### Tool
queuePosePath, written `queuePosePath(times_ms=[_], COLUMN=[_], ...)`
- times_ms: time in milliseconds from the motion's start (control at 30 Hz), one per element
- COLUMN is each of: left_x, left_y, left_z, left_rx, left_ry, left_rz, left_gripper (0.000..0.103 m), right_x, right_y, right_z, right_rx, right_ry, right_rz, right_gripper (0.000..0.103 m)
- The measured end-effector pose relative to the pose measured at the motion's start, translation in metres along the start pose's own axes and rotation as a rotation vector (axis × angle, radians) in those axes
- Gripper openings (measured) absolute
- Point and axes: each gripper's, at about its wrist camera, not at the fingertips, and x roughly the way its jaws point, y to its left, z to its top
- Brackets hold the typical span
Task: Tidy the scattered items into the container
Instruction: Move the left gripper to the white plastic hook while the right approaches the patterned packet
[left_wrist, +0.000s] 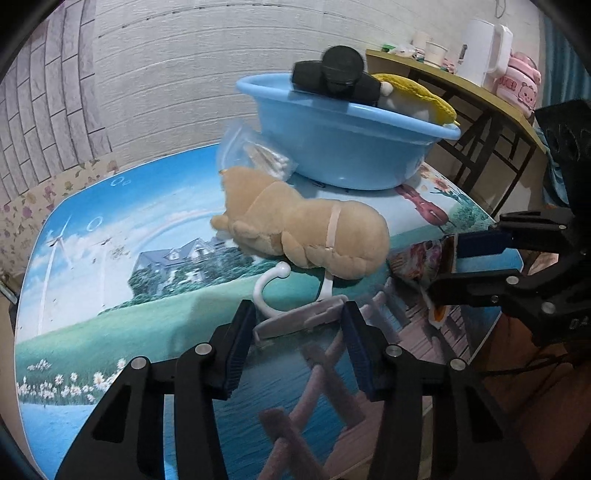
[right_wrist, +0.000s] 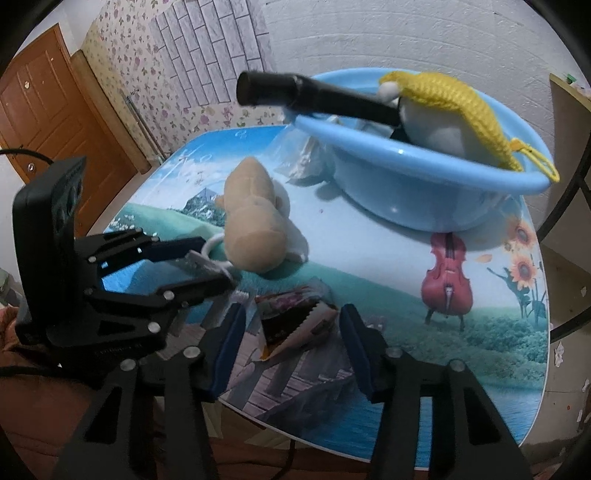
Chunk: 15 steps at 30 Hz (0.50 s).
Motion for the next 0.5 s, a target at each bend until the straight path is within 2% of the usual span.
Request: queuePosePath(times_ms=[100,200,500], left_x=[-0.004,-0.008,-0.025], left_y=[0.006,0.011,0.033], left_z=[-0.003,-0.006,-0.024], left_rx=[-0.015,-0.024,-0.051], left_ry=[0.001,0.003,0.02], left_rz=[0.009,0.019,0.055], left_gripper=[0.048,0.048,0.048], right_x=[0.004,0.003,-0.004], right_y=[0.001,-0.003,-0.014], right_z=[-0.001,0.0,0.001], right_rx=[-0.009,0.01,0.034], right_ry=[0.003,-0.005,-0.038], right_rz=[-0.012,0.004,-0.032], right_gripper=[0.033,0.027,0.025])
